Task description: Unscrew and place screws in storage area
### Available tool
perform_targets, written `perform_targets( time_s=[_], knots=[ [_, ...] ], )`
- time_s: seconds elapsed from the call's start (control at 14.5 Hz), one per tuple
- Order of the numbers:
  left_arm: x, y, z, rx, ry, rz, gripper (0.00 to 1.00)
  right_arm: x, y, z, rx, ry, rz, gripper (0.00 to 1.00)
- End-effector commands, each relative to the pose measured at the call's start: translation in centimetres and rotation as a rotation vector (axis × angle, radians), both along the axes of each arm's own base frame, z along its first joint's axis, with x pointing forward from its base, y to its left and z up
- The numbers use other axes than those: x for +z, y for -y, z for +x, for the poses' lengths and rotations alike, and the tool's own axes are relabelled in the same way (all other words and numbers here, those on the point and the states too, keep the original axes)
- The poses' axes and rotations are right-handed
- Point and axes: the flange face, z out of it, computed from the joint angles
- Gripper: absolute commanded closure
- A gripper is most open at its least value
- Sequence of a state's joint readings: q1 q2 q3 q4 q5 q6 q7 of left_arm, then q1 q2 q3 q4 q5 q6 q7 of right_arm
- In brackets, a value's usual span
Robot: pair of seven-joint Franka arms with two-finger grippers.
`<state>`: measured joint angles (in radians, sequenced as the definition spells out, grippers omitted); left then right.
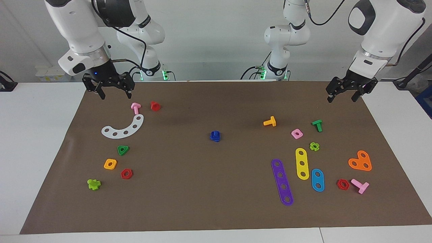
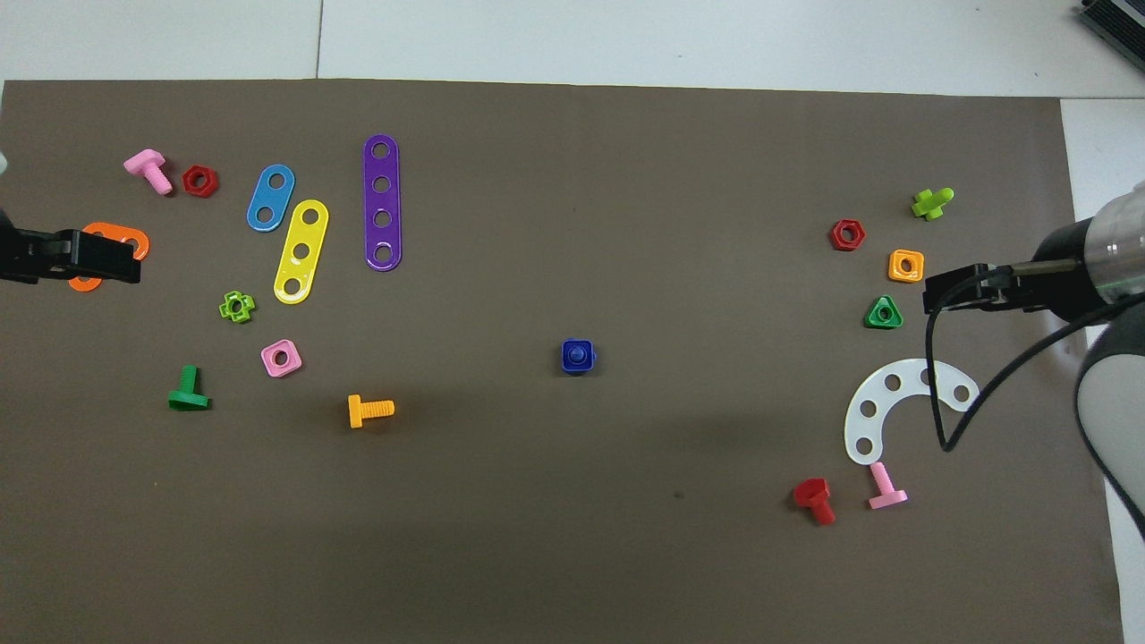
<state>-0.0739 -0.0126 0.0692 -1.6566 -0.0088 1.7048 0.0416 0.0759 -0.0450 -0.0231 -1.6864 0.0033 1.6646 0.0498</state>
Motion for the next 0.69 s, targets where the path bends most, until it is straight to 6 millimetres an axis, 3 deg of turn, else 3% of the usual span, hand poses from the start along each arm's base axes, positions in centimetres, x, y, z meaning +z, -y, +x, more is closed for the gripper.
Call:
perform_targets(
  time_s=[0.0,0.34,0.62],
  knots=[
    [-0.2,-0.4,-1.2,-0.012,-0.018,0.020,0.00,0.4,0.3,0.1,-0.011,0.004,0.007,0.00],
    [-1.0,1.9,-1.7,-0.047,-0.034,0.017,0.00,0.3,0.1,-0.1,-0.014,-0.001,0.009,0.00],
    [-3.3,9.6,-2.3,-0.136,0.049,-0.004,0.00,0.2,0.0,-0.2,-0.013,-0.002,0.009,0.00]
  ],
)
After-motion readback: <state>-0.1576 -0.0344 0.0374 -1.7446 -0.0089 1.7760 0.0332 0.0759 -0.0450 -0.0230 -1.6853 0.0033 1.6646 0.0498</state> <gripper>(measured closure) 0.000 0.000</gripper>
